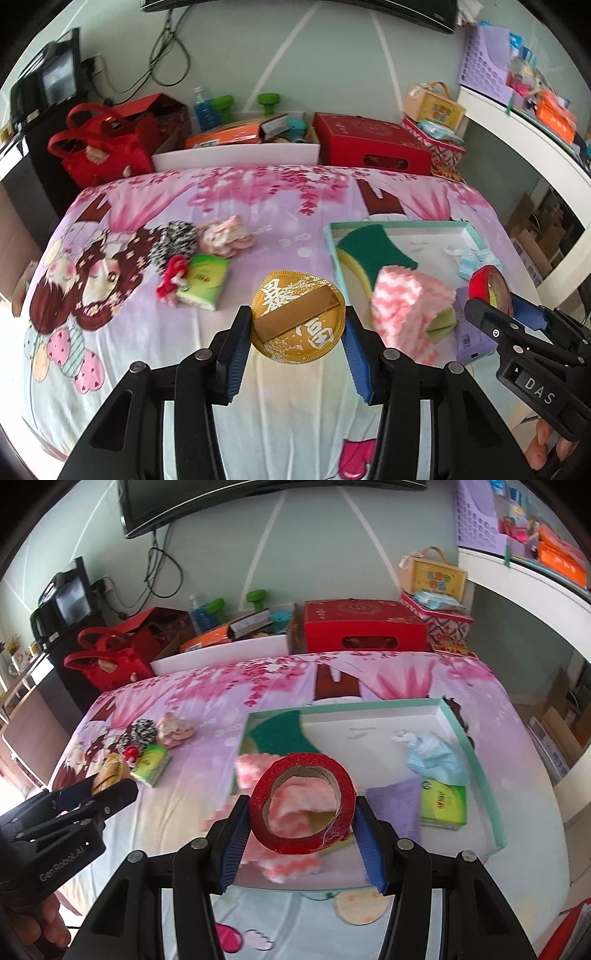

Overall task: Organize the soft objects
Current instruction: 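Carry the red tape roll and gold compact over the tray with both tools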

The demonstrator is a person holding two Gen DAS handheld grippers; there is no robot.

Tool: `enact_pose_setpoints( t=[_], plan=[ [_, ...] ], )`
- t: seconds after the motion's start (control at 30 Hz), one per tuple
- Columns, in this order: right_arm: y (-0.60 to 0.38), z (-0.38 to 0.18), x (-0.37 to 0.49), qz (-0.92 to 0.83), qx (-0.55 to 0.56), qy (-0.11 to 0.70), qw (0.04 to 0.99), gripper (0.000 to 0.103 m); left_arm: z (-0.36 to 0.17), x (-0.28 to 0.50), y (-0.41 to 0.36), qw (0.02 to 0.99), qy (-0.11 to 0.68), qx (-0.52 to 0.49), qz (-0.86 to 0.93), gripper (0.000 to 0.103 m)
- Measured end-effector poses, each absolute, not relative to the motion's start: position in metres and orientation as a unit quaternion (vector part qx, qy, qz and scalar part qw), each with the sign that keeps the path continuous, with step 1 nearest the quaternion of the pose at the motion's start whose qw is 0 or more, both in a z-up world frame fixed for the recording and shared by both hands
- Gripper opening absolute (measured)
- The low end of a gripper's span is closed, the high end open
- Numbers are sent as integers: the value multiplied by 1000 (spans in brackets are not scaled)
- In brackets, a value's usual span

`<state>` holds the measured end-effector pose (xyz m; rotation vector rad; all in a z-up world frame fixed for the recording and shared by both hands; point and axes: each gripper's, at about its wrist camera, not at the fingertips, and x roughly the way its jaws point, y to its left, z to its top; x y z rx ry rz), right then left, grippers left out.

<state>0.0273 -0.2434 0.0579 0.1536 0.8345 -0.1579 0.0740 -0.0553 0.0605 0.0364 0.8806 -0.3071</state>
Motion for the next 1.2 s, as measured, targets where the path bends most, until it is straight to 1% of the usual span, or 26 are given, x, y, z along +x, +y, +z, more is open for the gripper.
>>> enact_pose_setpoints(
  t=[0.37, 0.8, 1.2],
  plan=[
    [-296, 34, 42, -112, 76, 424, 896, 58, 52, 79, -123, 882, 425, 75, -191, 50],
    [-330, 18, 66, -133, 65, 441, 885, 58, 40, 92, -185, 871, 413, 137, -228, 50],
    [-339, 15, 82, -135, 45, 448, 883, 58, 21, 106, -217, 862, 419, 166, -234, 52]
  ],
)
